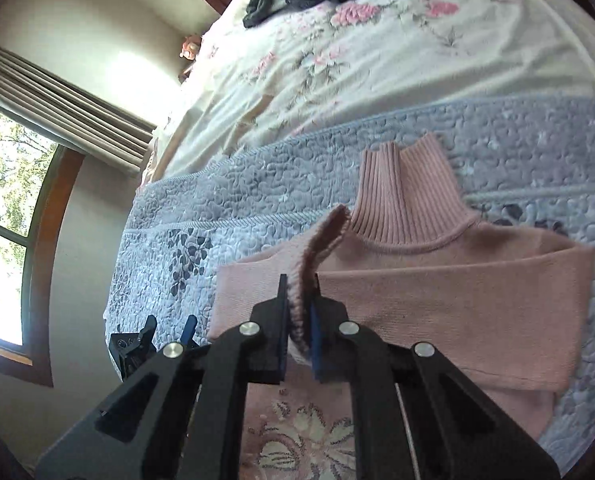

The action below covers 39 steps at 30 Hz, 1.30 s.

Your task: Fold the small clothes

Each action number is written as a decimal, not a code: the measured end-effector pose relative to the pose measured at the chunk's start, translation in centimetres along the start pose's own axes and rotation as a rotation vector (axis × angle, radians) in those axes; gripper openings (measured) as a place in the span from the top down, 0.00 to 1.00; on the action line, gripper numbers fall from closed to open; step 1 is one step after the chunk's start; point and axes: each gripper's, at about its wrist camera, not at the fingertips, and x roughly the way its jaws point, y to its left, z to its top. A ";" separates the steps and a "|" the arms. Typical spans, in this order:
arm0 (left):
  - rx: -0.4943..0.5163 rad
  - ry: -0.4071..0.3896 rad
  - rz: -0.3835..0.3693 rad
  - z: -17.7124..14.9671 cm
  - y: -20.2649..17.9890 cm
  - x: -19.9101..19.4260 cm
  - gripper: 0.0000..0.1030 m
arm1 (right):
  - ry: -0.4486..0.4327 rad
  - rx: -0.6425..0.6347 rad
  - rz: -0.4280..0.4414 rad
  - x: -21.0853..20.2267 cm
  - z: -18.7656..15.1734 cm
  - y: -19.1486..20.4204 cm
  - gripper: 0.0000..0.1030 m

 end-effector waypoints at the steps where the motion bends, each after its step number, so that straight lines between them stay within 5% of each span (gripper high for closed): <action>1: 0.004 0.005 0.003 -0.1 0.0 0.2 0.23 | -0.028 -0.010 -0.018 -1.7 0.2 -0.4 0.93; 7: 0.020 0.032 0.012 -0.4 -0.1 1.3 0.23 | -0.090 0.109 -0.112 -5.9 -1.2 -9.2 0.93; 16: 0.049 0.070 0.038 -1.1 -0.2 3.0 0.23 | -0.040 0.289 -0.176 -2.2 -5.8 -21.0 0.93; 21: 0.065 0.094 0.052 -1.6 -0.1 4.0 0.23 | -0.008 0.319 -0.165 -0.2 -6.8 -23.3 0.93; 23: 0.066 0.104 0.055 -1.8 0.0 4.4 0.23 | 0.017 0.328 -0.158 0.6 -7.1 -24.2 0.85; 28: 0.068 0.155 0.044 -2.7 -0.1 6.0 0.23 | -0.104 0.325 -0.128 -3.8 -7.5 -23.8 0.84; 32: 0.084 0.237 0.043 -4.3 -0.5 8.2 0.23 | -0.059 0.290 -0.065 -3.0 -9.1 -22.8 0.84; 35: 0.115 0.303 0.121 -5.8 -0.3 10.1 0.22 | 0.024 0.303 -0.119 -0.1 -10.2 -24.4 0.86; 37: 0.157 0.322 0.247 -6.5 0.1 11.0 0.23 | 0.036 0.335 -0.134 0.5 -10.4 -25.7 0.92; 39: 0.182 0.334 0.316 -6.9 0.4 11.6 0.23 | -0.013 0.334 -0.092 -0.6 -9.8 -25.2 0.83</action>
